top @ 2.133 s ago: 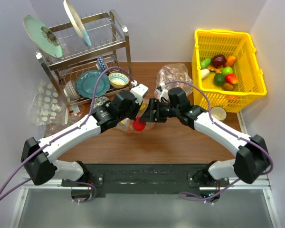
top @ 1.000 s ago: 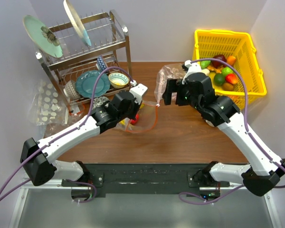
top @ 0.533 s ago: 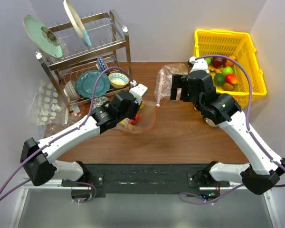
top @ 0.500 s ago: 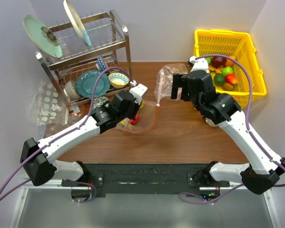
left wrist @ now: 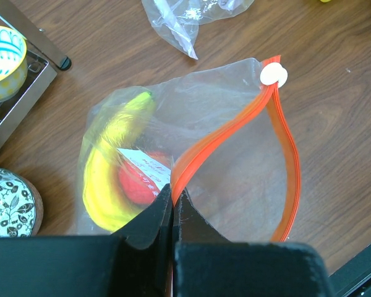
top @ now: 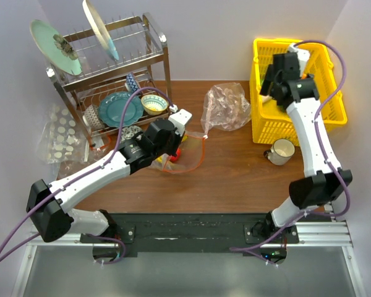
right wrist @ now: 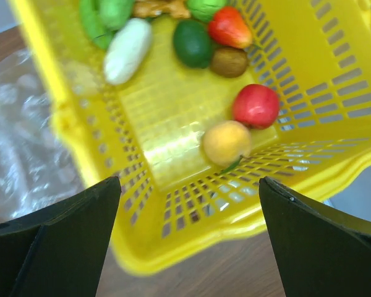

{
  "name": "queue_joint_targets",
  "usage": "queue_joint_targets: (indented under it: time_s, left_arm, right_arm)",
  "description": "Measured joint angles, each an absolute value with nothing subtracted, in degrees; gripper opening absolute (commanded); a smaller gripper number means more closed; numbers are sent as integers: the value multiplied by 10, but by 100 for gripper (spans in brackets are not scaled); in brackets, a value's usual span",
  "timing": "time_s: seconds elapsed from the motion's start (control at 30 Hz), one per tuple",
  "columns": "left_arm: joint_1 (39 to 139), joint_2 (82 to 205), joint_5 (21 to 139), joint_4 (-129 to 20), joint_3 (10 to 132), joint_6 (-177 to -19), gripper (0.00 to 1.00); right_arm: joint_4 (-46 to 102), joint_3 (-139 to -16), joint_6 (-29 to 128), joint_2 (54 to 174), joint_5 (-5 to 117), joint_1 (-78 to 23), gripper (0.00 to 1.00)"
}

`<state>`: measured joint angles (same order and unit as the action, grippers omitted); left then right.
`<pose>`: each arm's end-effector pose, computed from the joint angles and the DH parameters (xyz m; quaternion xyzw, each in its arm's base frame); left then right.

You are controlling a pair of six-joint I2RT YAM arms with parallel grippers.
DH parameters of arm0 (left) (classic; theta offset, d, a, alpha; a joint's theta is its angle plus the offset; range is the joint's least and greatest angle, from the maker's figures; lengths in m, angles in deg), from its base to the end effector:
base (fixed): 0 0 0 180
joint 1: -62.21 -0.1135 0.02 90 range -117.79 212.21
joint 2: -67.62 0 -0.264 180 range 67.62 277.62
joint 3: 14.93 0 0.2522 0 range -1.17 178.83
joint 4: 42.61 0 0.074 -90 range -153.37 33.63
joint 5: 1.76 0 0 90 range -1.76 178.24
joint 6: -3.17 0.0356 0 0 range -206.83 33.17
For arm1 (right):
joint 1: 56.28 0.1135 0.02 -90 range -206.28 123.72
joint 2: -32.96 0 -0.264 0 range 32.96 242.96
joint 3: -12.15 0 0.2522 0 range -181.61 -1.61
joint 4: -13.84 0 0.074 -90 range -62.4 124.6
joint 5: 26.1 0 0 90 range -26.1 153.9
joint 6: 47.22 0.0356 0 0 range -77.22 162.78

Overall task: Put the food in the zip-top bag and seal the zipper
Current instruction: Pick up the fake fruit from the bin.

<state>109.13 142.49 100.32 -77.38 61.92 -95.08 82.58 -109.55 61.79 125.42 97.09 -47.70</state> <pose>0.2067 -0.2101 0.3181 0.2415 0.8405 -0.1386 0.4648 0.3307 0.0302 0.4344 0.2001 0.8521 -0.1534 0.4586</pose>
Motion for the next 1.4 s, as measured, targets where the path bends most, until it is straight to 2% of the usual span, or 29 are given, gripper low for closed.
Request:
queue_joint_targets:
  time_s: [0.2, 0.37, 0.8, 1.1, 1.23, 1.4]
  left_arm:
    - [1091, 1425, 1004, -774, 619, -951, 0]
    - [1091, 1423, 1005, -774, 619, -949, 0]
    - [1091, 1422, 1007, -774, 619, -947, 0]
    - [1091, 1420, 1007, -774, 617, -947, 0]
    - [1091, 1419, 1007, -774, 617, -947, 0]
    - [1091, 1419, 1007, -774, 617, -947, 0]
  right_arm:
    - [833, -1137, 639, 1328, 900, -595, 99]
    - [825, -1137, 644, 1368, 866, -642, 99]
    - [805, -1067, 661, 1463, 834, -657, 98]
    - [752, -986, 664, 1471, 824, -662, 95]
    - [738, -977, 664, 1475, 827, -665, 92]
    - [728, -977, 663, 1486, 844, -680, 82]
